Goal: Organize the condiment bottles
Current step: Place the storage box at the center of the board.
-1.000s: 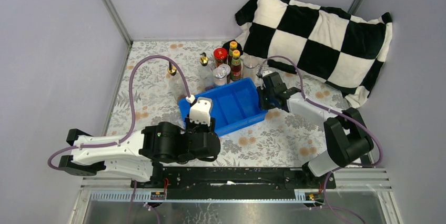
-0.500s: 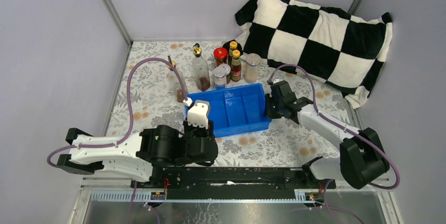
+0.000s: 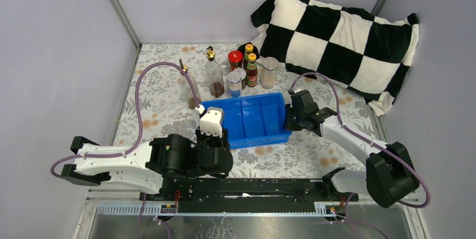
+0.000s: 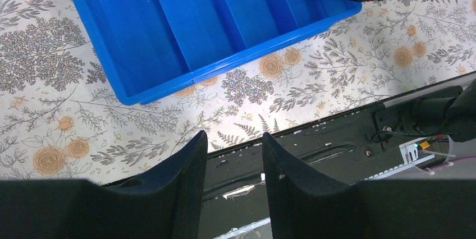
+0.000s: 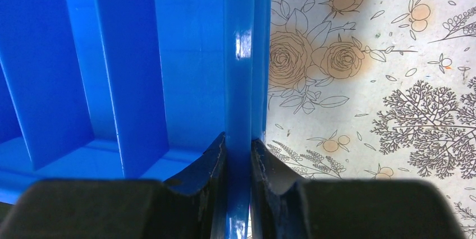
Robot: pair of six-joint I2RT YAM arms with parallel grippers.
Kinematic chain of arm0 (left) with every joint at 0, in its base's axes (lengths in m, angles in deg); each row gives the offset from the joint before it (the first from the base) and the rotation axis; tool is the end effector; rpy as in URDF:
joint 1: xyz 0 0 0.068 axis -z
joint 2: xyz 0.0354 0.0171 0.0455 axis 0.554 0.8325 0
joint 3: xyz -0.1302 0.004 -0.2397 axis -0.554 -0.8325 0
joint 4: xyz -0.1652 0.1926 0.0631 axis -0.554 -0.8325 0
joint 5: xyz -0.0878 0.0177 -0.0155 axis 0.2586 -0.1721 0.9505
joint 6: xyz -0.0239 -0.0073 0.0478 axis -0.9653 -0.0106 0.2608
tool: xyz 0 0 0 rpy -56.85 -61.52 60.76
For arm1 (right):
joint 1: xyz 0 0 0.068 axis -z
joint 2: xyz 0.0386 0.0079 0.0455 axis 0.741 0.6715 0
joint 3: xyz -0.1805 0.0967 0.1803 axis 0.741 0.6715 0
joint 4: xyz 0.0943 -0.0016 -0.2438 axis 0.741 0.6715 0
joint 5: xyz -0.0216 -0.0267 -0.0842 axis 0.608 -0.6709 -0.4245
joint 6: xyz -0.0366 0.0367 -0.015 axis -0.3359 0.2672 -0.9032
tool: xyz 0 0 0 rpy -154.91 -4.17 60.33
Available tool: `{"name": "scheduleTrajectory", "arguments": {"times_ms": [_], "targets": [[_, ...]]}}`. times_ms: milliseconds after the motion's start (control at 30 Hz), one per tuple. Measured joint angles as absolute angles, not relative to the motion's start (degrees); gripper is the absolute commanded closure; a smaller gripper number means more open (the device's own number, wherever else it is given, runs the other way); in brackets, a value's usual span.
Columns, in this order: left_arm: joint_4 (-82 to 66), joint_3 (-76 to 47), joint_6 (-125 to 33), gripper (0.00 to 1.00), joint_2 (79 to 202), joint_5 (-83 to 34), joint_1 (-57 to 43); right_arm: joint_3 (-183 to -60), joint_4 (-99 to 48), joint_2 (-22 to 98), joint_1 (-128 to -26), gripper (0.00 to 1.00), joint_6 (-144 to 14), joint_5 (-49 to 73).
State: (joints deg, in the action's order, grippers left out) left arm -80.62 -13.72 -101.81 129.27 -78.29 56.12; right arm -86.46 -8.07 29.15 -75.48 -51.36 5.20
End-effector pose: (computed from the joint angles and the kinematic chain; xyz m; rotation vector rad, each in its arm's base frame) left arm 0.0261 -0.1842 0.3603 0.2056 2.2548 -0.3689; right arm 0.2214 0.1169 0.2039 -0.1656 2.4741 0.3946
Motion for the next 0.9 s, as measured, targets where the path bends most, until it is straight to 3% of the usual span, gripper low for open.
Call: {"name": "scheduleTrajectory", "arguments": {"times_ms": [467,900], "targets": [[-80.4,-15.2,-103.1,0.54,128.4,-80.1,56.2,-84.3,-8.2,25.7,-76.0,0.81,-49.5,6.2],[-80.1,-17.2,-104.9,0.20,126.3,-87.4,56.3,-80.1,-8.9,20.3,-77.4,0.82,-45.5,5.9]]}}
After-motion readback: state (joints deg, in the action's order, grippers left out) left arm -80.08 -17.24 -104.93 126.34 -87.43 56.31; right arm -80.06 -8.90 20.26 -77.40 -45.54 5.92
